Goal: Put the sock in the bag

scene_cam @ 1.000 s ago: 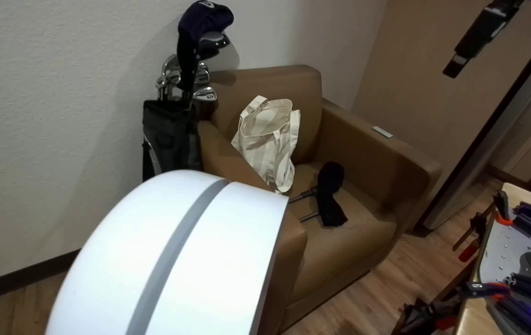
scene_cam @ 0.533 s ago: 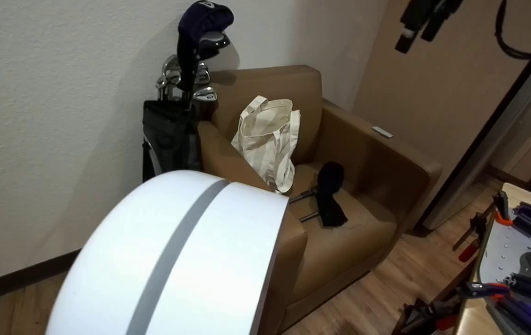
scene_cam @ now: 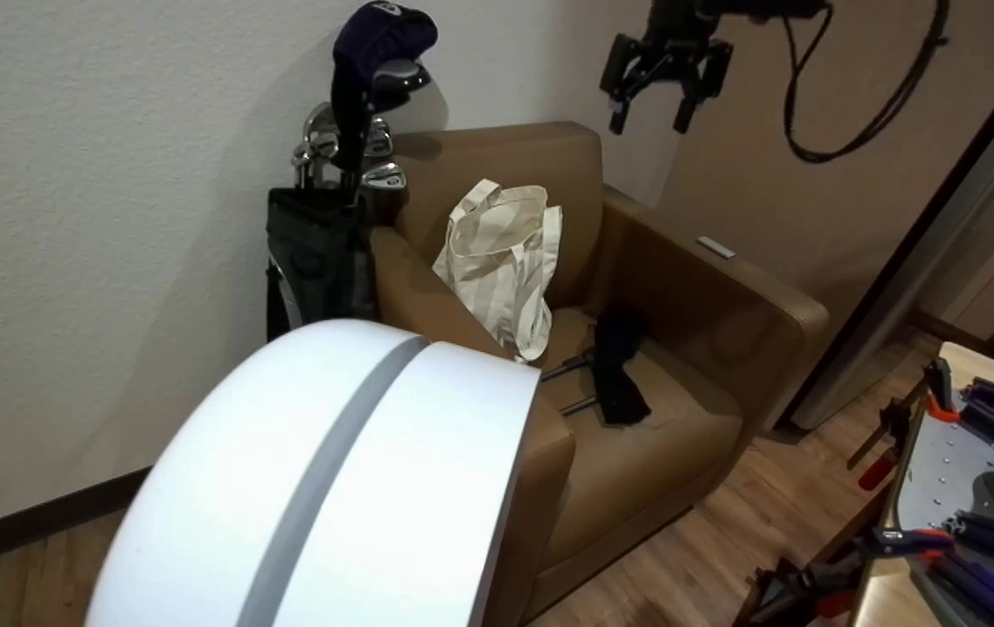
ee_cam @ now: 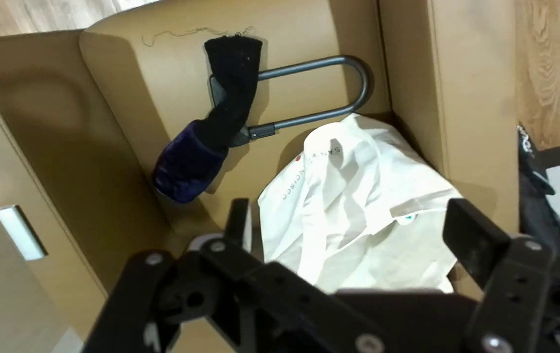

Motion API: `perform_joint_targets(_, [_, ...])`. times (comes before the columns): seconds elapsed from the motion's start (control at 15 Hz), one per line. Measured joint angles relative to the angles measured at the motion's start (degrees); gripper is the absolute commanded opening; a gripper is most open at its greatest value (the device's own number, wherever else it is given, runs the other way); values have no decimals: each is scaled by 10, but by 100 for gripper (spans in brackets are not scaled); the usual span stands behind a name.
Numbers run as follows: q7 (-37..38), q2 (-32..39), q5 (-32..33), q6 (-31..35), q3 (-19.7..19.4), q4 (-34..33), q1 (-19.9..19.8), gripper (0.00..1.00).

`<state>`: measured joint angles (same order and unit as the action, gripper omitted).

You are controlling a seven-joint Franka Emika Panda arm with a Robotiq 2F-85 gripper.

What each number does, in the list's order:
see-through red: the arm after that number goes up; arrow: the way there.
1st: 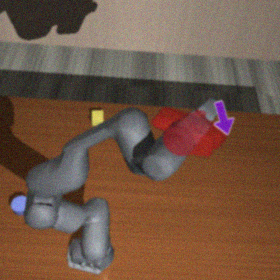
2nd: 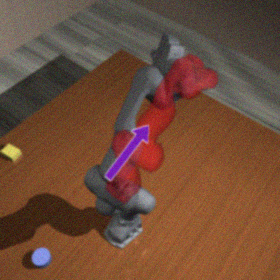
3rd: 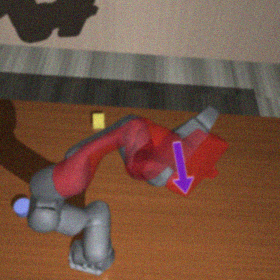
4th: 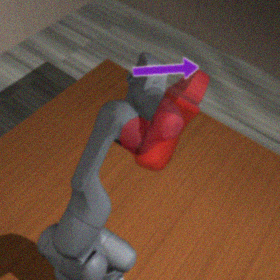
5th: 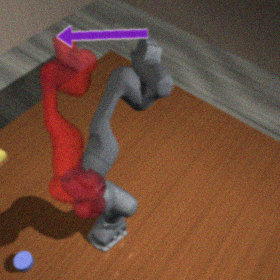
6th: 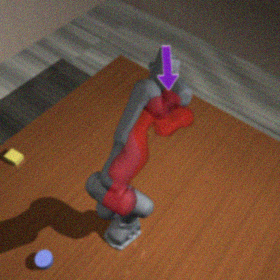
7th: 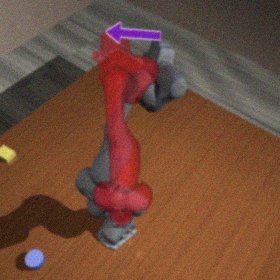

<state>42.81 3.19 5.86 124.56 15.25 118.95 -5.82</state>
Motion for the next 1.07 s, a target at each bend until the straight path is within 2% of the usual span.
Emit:
perform_joint_targets(0.27, [62, 119, 2, 99, -100, -21, 27, 100])
perform_joint_targets(0.53, [127, 193, -1, 182, -181, -22, 49, 100])
perform_joint_targets(0.73, [126, 210, -59, 188, -181, -22, 53, 100])
perform_joint_targets(0.93, [126, 209, -67, 188, -175, -25, 56, 100])
perform_joint_targets(1.07, [126, 212, -64, 188, -187, -25, 67, 100])
